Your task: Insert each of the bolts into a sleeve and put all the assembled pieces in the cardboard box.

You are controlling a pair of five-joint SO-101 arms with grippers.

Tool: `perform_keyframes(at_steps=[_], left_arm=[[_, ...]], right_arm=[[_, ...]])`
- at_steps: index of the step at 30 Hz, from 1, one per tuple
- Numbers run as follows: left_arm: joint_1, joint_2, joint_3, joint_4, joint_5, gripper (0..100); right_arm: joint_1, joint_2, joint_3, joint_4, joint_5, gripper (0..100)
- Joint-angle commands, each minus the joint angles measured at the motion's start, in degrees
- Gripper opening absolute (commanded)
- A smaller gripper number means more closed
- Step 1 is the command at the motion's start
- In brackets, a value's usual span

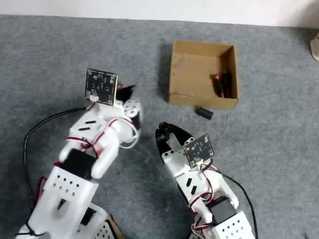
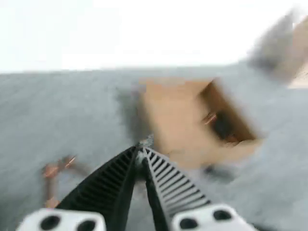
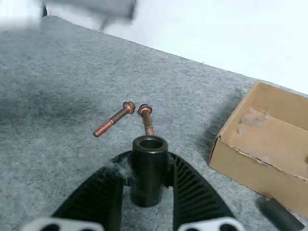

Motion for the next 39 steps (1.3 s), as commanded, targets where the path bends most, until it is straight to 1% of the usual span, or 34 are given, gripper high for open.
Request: perform_keyframes(at_steps=[1,4,8,11,13,17,22,26,30,35,39], left_arm=[[-6.73,-0.92,-0.31,5.89,-5.98,1],[-10.86,-0.92,-0.84,8.97,-8.97,1],[-12.26,-0.13,-1.1,12.48,-10.81,1],[-14.11,4.97,-2.15,13.19,-10.81,1],[-15.69,11.3,-4.7,13.45,-10.81,1],[-17.45,26.51,-14.9,15.91,-10.81,1],[-17.71,42.24,-29.58,19.87,-10.73,1],[-17.71,52.18,-39.34,22.24,-10.46,4],[-17.8,61.14,-47.25,23.03,-10.46,4],[-17.8,73.19,-57.19,26.99,-10.46,4],[-20.0,81.19,-64.84,29.36,-9.85,5]], right_arm=[[-0.66,-0.84,6.46,-0.13,0.88,0.4],[-0.66,-0.66,6.46,-0.22,0.88,0.4],[-0.57,-0.48,6.46,-0.22,0.88,0.4],[-0.48,-0.48,6.46,-0.13,0.88,0.4],[-0.48,-0.48,6.46,-0.04,0.88,0.4],[-0.48,-0.48,6.46,-0.04,0.88,0.4],[-0.4,-0.4,6.46,-0.04,0.88,0.4],[-0.4,-0.4,6.55,-0.04,0.88,0.4],[-0.4,-0.4,6.55,-0.04,0.88,0.4],[-0.4,-0.4,6.55,-0.04,0.88,0.4],[-0.4,-0.4,6.64,-0.04,0.88,0.4]])
